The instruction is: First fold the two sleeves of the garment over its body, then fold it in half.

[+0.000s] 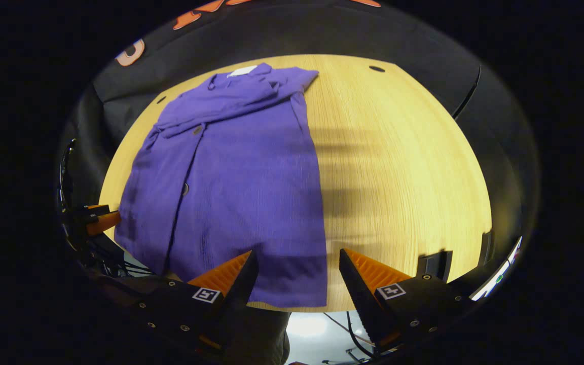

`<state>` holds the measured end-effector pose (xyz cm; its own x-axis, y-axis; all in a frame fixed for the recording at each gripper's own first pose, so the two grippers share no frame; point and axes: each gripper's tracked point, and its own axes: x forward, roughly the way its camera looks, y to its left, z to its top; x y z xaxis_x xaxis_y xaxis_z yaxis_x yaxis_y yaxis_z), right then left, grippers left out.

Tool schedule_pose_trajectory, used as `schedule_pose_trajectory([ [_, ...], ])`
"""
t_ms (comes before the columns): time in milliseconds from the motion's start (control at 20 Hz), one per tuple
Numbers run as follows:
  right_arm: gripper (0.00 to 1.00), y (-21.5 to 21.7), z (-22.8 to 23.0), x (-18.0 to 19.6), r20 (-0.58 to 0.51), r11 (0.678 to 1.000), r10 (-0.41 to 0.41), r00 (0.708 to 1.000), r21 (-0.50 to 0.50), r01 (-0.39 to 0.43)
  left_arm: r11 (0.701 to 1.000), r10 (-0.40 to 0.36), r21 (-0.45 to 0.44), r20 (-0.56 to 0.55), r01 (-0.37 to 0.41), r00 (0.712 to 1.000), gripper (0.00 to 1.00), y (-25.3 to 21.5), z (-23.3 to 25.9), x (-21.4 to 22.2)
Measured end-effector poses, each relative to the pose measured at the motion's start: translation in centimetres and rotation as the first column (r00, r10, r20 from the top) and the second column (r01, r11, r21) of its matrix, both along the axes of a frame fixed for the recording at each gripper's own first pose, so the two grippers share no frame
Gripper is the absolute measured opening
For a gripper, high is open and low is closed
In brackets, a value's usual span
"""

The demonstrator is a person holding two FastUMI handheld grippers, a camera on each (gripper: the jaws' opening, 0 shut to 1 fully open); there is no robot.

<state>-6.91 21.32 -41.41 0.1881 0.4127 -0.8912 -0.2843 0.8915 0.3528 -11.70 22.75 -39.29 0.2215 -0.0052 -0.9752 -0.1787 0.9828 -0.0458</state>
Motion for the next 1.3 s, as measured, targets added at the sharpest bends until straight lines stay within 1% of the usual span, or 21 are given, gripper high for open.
schedule_pose_trajectory([
  [100, 0.96, -0.7, -1.4, -2.0, -0.079, 0.999, 0.016, 0.997, -0.037, -0.019, 1.000, -0.003, -0.023, -0.078, 0.001, 0.997, 1.00, -0.1, -0.9, -2.0],
  [200, 0.96, -1.0, -1.8, -2.6, -0.105, 0.998, 0.026, 0.994, -0.055, -0.032, 1.000, -0.010, -0.028, -0.161, 0.006, 0.987, 1.00, -0.2, -1.6, -3.9],
  [250, 0.96, -1.2, -2.1, -2.8, -0.116, 0.997, 0.026, 0.993, -0.072, -0.034, 0.999, -0.004, -0.048, -0.147, -0.003, 0.989, 1.00, -0.5, -1.7, -3.4],
  [350, 0.95, -1.5, -2.2, -3.1, -0.134, 0.996, 0.018, 0.991, -0.086, -0.030, 0.992, -0.001, -0.120, -0.223, -0.027, 0.975, 0.98, -1.8, -2.1, -4.4],
  [400, 0.96, -1.5, -2.2, -3.1, -0.143, 0.995, 0.021, 0.989, -0.090, -0.035, 0.993, -0.016, -0.119, -0.211, -0.009, 0.977, 0.98, -1.8, -1.8, -3.6],
  [450, 0.96, -1.6, -2.5, -3.3, -0.152, 0.993, 0.032, 0.988, -0.108, -0.048, 0.992, -0.026, -0.122, -0.229, -0.002, 0.973, 0.99, -1.8, -2.4, -3.2],
  [500, 0.96, -2.0, -2.6, -3.9, -0.183, 0.988, 0.057, 0.982, -0.129, -0.082, 0.992, -0.031, -0.125, -0.239, 0.001, 0.971, 0.97, -1.6, -2.5, -2.5],
  [600, 0.97, -1.8, -2.4, -4.0, -0.201, 0.977, 0.125, 0.972, -0.146, -0.156, 0.991, -0.025, -0.132, -0.289, -0.014, 0.957, 0.98, -1.2, -2.9, -1.2],
  [650, 0.96, -1.3, -2.4, -3.9, -0.215, 0.976, 0.125, 0.969, -0.147, -0.159, 0.991, -0.027, -0.133, -0.304, -0.014, 0.952, 0.98, -1.0, -3.0, -0.4],
  [750, 0.83, -0.7, -2.1, -4.0, -0.239, 0.976, 0.124, 0.963, -0.148, -0.162, 0.990, -0.041, -0.139, -0.310, -0.003, 0.950, 0.98, -0.4, -3.3, 1.3],
  [800, 0.74, -0.4, -2.1, -4.0, -0.243, 0.976, 0.123, 0.962, -0.148, -0.162, 0.990, -0.039, -0.139, -0.309, -0.004, 0.950, 0.98, -0.1, -3.5, 2.4],
  [850, 0.68, -0.2, -2.0, -4.0, -0.245, 0.976, 0.120, 0.962, -0.146, -0.159, 0.990, -0.040, -0.140, -0.303, -0.003, 0.952, 0.97, 0.1, -3.6, 3.5],
  [900, 0.56, 0.0, -1.9, -4.1, -0.247, 0.977, 0.117, 0.962, -0.143, -0.156, 0.990, -0.036, -0.141, -0.293, -0.006, 0.955, 0.83, 0.3, -3.8, 4.8],
  [950, 0.51, 0.2, -1.7, -3.9, -0.248, 0.979, 0.112, 0.962, -0.138, -0.149, 0.989, -0.038, -0.146, -0.279, -0.003, 0.959, 0.69, 0.4, -4.0, 6.3],
  [1000, 0.39, 0.4, -1.7, -3.8, -0.252, 0.981, 0.102, 0.962, -0.133, -0.139, 0.989, -0.035, -0.148, -0.270, -0.006, 0.962, 0.55, 0.6, -4.2, 7.9],
  [1050, 0.33, 0.6, -1.8, -3.7, -0.256, 0.986, 0.082, 0.963, -0.120, -0.116, 0.986, -0.025, -0.164, -0.271, -0.021, 0.962, 0.41, 0.6, -4.5, 9.2],
  [1100, 0.21, 1.0, -1.7, -3.2, -0.253, 0.992, 0.039, 0.967, -0.110, -0.068, 0.986, -0.024, -0.165, -0.271, -0.022, 0.962, 0.27, 1.0, -4.9, 10.7],
  [1150, 0.04, 1.2, -1.7, -3.1, -0.268, 0.993, 0.011, 0.963, -0.107, -0.042, 0.985, -0.032, -0.170, -0.273, -0.015, 0.961, 0.13, -0.3, -5.6, 8.3],
  [1200, 0.07, 1.2, -1.7, -2.9, -0.273, 0.995, 0.001, 0.962, -0.095, -0.028, 0.984, -0.039, -0.180, -0.275, -0.012, 0.961, 0.13, -1.6, -4.6, 6.6],
  [1250, 0.06, 1.6, -1.6, -2.8, -0.286, 0.997, -0.004, 0.958, -0.077, -0.019, 0.979, -0.019, -0.200, -0.282, -0.039, 0.959, 0.13, 1.0, -5.1, 8.8],
  [1300, 0.05, 2.0, -1.2, -3.3, -0.315, 0.999, -0.010, 0.949, -0.044, -0.004, 0.970, 0.015, -0.226, -0.301, -0.087, 0.954, 0.07, 0.4, -4.5, 10.7],
])
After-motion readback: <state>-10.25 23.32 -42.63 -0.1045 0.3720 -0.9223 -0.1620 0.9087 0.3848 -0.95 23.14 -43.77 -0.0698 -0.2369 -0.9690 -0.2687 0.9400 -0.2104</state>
